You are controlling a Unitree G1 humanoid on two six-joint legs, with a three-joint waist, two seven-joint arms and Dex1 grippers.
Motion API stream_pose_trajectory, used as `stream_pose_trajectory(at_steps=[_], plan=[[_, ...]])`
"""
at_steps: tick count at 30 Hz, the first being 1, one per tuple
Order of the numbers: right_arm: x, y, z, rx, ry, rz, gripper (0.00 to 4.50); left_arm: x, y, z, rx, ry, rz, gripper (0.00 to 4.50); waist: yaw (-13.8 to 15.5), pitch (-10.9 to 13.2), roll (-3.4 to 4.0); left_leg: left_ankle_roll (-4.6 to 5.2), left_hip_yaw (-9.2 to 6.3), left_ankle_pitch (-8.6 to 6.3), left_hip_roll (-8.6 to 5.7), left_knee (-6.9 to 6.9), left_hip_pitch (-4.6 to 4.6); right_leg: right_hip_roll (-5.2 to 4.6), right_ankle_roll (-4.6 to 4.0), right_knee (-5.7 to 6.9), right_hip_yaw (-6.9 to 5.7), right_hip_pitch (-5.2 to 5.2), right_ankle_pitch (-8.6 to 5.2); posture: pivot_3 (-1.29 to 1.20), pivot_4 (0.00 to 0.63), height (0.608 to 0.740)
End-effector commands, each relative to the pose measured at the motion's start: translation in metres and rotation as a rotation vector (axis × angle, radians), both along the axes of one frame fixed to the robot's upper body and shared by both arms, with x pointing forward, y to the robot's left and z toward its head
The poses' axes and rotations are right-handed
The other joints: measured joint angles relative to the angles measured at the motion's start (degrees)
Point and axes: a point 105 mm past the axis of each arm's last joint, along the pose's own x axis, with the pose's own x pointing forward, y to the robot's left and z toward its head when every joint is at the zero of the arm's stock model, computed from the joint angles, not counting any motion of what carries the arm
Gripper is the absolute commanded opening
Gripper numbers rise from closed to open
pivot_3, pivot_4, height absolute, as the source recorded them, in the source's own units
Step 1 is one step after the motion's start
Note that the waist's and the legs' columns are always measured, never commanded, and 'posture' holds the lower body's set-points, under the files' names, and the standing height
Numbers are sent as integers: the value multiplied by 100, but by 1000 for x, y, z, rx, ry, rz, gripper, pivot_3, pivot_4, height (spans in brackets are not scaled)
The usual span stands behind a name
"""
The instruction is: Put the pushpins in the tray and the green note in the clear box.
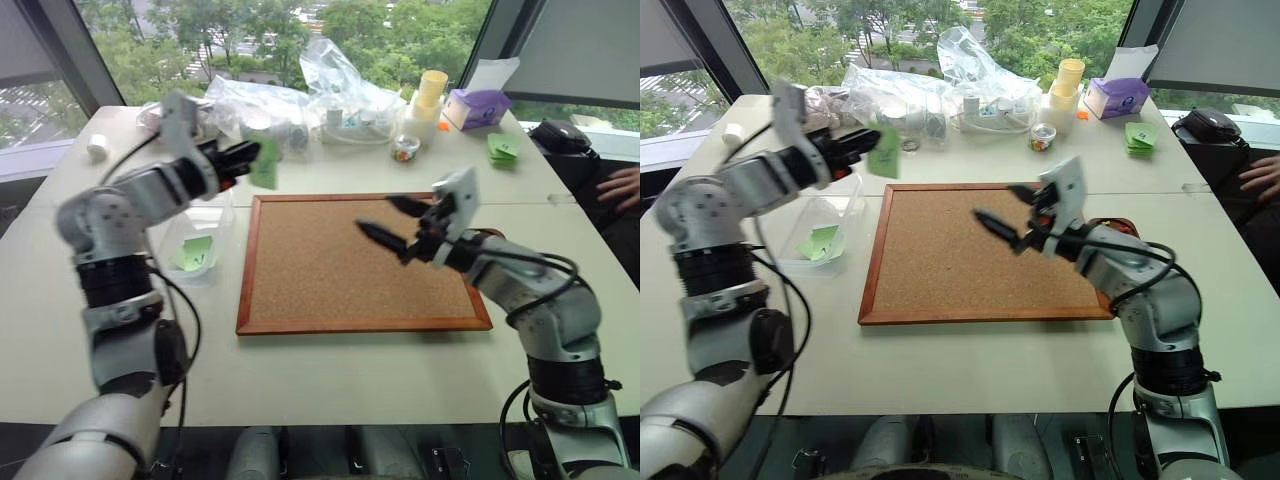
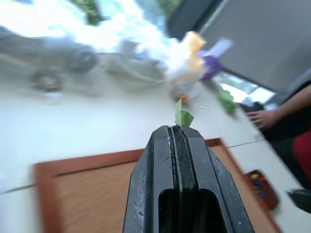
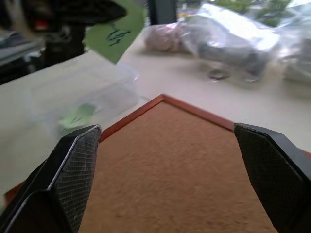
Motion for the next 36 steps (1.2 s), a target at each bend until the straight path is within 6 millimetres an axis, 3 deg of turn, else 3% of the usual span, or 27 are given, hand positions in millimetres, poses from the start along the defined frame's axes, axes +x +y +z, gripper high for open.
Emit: stream_pose_trajectory(at_steps=[1,3,5,9,13,14,15,17,21,22,25,29,30,32,33,36], plan=[[-11,28,1,-81,-84,145,4490,-9,41,-10,-7,93,105,0,31,2,-5,0,0,0,-2,5,-4,-4,0,0,-2,0,0,0,150,738],[-14,40,-8,-108,-82,199,4490,-21,69,-25,-49,181,181,0,14,3,-11,2,1,-1,-4,9,-6,-7,0,-2,-4,-1,0,0,150,738],[-14,47,-13,-117,-85,225,4490,-28,81,-40,-77,244,217,0,-14,3,-13,3,0,-2,-2,8,-6,-8,0,-2,-4,-2,0,0,150,738],[-14,56,-19,-140,-104,250,4490,-33,84,-58,-94,311,228,0,74,2,-34,2,-5,-1,-4,12,-11,-14,0,-1,-13,-2,1,0,150,738],[-11,57,-21,-138,-110,243,4490,-32,82,-63,-98,324,210,0,99,0,-44,2,-4,-2,-6,12,-12,-17,-1,-2,-15,-2,1,0,150,738],[-10,56,-21,-136,-112,239,4500,-31,81,-62,-100,321,201,682,95,0,-44,2,-4,-2,-5,12,-12,-17,-1,-2,-15,-2,1,0,150,738],[-9,56,-21,-135,-114,234,4500,-30,80,-61,-98,316,194,977,93,0,-44,2,-4,-2,-5,12,-11,-17,-2,-2,-15,-2,1,0,150,738],[-7,54,-20,-131,-117,218,4500,-28,81,-60,-77,307,197,1993,91,0,-44,1,-4,-1,-4,11,-10,-16,-2,-1,-15,-3,1,0,150,738],[-5,48,-20,-124,-114,187,4500,-24,88,-52,141,208,206,4108,63,0,-44,0,0,-1,-2,8,-8,-16,-3,-1,-14,-5,1,0,150,738],[-5,46,-20,-119,-110,177,4500,-22,89,-45,218,155,200,4454,64,0,-44,-1,2,-1,-1,7,-7,-17,-3,-1,-12,-6,1,0,150,738],[-5,41,-19,-104,-102,156,4500,-17,88,-25,355,29,161,4454,82,0,-44,-4,2,0,2,6,-9,-15,-6,-1,-13,-9,1,0,150,738],[-2,29,-14,-67,-93,88,4500,-19,65,4,462,-168,11,4454,120,0,-44,-2,6,-1,-3,6,-12,-16,-7,-3,-14,-9,1,0,150,738],[0,21,-11,-49,-94,47,4500,-22,53,13,463,-227,-41,4454,126,0,-45,-1,6,-2,-3,6,-15,-17,-7,-4,-14,-9,1,0,150,738],[12,-16,0,4,-101,-153,4500,-40,6,28,414,-347,-248,4454,149,0,-45,2,5,-3,-4,8,-20,-17,-7,-6,-14,-10,1,0,150,738],[15,-33,3,24,-102,-236,4500,-49,-11,30,398,-383,-330,4454,168,0,-45,4,1,-4,-5,10,-29,-19,-6,-8,-16,-12,1,0,150,738],[5,-70,0,52,-47,-355,4500,-77,-53,3,338,-332,-534,4454,153,-5,-36,20,0,-13,-12,15,-38,-27,-5,-11,-14,-13,2,0,150,738]])
